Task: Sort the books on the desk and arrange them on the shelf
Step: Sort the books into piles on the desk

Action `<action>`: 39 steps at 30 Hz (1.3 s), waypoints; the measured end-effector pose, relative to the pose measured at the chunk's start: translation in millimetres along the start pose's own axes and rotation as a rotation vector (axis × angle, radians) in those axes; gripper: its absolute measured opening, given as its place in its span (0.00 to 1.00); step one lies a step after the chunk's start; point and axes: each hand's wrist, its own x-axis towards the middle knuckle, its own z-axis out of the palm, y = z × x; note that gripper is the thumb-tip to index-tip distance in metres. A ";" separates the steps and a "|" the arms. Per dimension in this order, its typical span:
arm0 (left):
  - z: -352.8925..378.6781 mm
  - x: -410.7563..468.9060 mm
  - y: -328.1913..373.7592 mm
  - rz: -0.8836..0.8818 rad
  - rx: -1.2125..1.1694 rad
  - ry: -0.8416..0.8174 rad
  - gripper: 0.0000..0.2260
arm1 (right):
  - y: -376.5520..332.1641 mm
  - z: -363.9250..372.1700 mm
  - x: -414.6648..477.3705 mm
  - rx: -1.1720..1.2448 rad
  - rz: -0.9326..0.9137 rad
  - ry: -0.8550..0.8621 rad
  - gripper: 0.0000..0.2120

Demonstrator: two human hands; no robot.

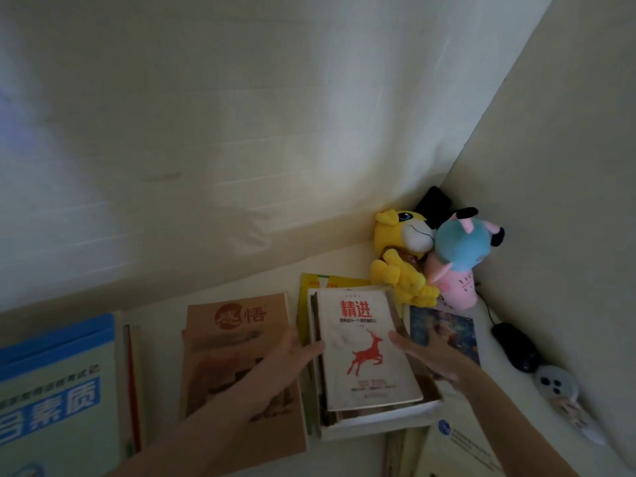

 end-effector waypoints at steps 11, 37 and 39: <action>22.4 34.4 -3.1 -0.297 -0.249 -0.126 0.24 | 24.3 -13.0 7.4 0.200 0.154 -0.303 0.50; 54.8 53.5 -10.2 -0.331 -0.366 -0.012 0.18 | 28.8 -18.2 -3.3 0.289 0.097 -0.385 0.39; 55.8 53.5 -10.4 -0.338 -0.390 -0.011 0.17 | 27.7 -18.5 -3.1 0.291 0.096 -0.389 0.44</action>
